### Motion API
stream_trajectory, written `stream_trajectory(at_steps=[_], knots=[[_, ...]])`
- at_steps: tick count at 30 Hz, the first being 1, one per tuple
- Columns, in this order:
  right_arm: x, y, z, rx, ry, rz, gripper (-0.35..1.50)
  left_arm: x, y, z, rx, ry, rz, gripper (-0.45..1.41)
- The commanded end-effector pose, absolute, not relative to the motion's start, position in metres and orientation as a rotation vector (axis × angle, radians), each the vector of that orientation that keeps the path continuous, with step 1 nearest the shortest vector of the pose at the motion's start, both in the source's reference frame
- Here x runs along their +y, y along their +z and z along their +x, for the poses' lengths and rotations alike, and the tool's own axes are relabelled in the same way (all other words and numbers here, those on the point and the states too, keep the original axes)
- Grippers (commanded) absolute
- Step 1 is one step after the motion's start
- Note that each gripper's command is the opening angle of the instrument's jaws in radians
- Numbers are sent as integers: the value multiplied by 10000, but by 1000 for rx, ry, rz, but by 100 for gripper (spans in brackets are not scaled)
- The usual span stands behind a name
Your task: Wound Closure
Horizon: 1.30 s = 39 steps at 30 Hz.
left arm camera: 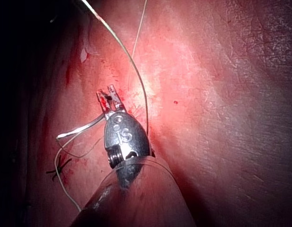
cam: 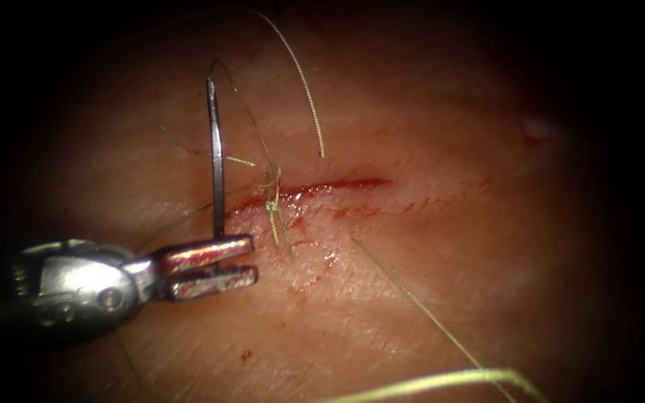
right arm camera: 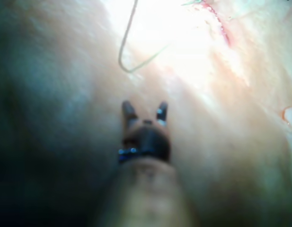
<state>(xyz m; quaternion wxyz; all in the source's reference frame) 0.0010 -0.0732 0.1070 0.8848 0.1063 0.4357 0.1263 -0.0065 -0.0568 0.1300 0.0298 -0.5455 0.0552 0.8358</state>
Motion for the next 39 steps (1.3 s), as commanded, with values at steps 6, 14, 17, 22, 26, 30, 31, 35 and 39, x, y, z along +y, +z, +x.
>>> stream_trajectory(at_steps=[6, 14, 17, 22, 26, 30, 31, 35, 39], knots=[[-670, 1063, -37, 838, 123, 299, 130, -563, 1306, -62, 182, 2577, -1673, -45], [-592, 1099, 2, 868, 212, 117, 136, -564, 1307, -67, 187, 2577, -1668, -45], [-578, 1114, 25, 889, 242, 76, 140, -565, 1308, -68, 188, 2577, -1668, -45], [-560, 1149, 86, 924, 292, -8, 141, -565, 1308, -68, 188, 2577, -1668, -45], [-564, 1184, 135, 958, 287, -14, 140, -565, 1308, -67, 187, 2577, -1669, -45], [-570, 1199, 152, 965, 281, -18, 140, -564, 1308, -67, 187, 2577, -1669, -45], [-572, 1202, 157, 964, 281, -22, 140, -564, 1308, -67, 187, 2577, -1669, -45], [-584, 1212, 172, 982, 264, -16, 138, -564, 1307, -68, 184, 2580, -1666, -45], [-600, 1224, 180, 999, 230, -14, 136, -564, 1307, -67, 183, 2580, -1666, -45]])
